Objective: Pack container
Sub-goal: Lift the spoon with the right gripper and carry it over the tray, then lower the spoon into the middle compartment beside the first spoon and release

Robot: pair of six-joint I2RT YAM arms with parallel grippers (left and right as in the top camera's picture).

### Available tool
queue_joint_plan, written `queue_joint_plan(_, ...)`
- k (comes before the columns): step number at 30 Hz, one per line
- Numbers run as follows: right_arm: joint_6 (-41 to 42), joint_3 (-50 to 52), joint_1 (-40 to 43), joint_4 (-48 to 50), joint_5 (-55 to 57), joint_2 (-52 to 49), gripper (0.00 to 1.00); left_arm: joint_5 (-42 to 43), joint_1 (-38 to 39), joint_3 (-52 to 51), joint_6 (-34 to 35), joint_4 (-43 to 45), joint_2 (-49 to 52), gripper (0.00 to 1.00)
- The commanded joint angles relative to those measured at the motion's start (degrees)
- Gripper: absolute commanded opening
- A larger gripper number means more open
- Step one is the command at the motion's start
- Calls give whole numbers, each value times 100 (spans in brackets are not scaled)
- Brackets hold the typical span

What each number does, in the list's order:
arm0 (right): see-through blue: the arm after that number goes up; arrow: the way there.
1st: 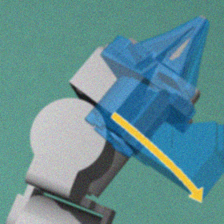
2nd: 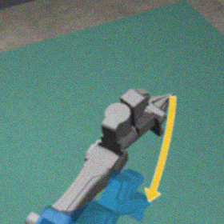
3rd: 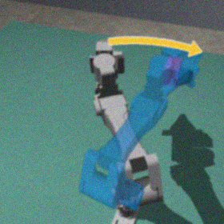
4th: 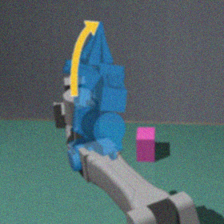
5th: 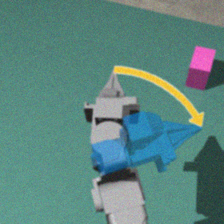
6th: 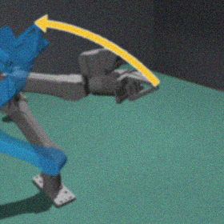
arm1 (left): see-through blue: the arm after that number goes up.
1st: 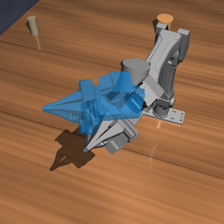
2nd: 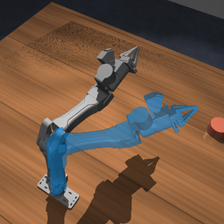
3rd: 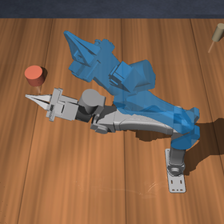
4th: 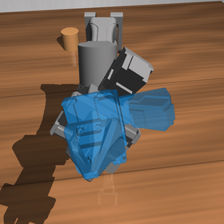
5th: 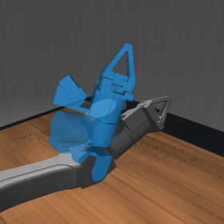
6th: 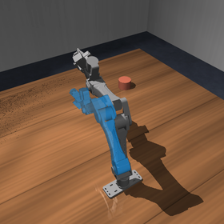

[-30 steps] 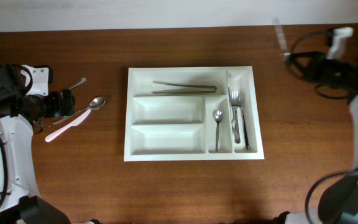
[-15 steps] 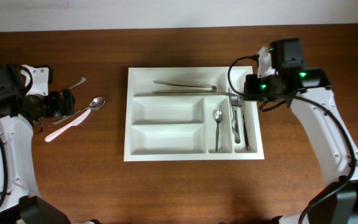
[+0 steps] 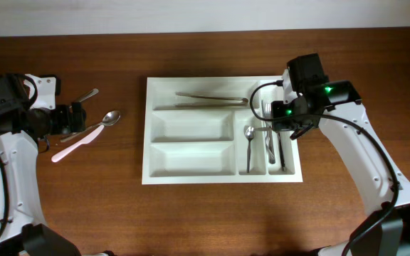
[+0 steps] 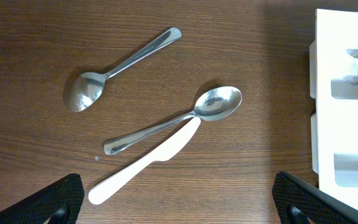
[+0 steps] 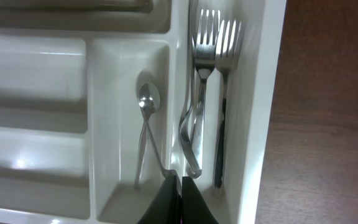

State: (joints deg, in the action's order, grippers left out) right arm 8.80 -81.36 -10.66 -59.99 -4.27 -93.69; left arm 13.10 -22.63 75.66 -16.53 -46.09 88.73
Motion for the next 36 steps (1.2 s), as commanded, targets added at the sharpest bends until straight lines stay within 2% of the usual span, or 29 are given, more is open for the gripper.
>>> queue_joint_plan(1, -328, 48, -59, -68, 33, 7, 4, 63, -15, 109, -70, 2, 42, 99)
queue_joint_plan(8, -1056, 44, -59, -225, -785, 166, 4, 63, -15, 109, -70, 2, 42, 99)
queue_joint_plan(12, -1054, 39, -57, -374, -798, 540, 4, 63, -15, 109, -70, 2, 42, 99)
queue_joint_plan(18, -1626, 42, -59, -1069, -1093, 846, 4, 63, -15, 109, -70, 2, 42, 99)
queue_joint_plan(25, -2138, 48, -59, -1215, -1163, 599, 4, 63, -15, 109, -70, 2, 42, 99)
queue_joint_plan(31, -2214, 48, -59, -841, -1163, 142, 4, 63, -15, 109, -70, 2, 42, 99)
queue_joint_plan(36, -2669, 48, -59, -662, -1384, -323, 4, 63, -15, 109, -70, 2, 42, 99)
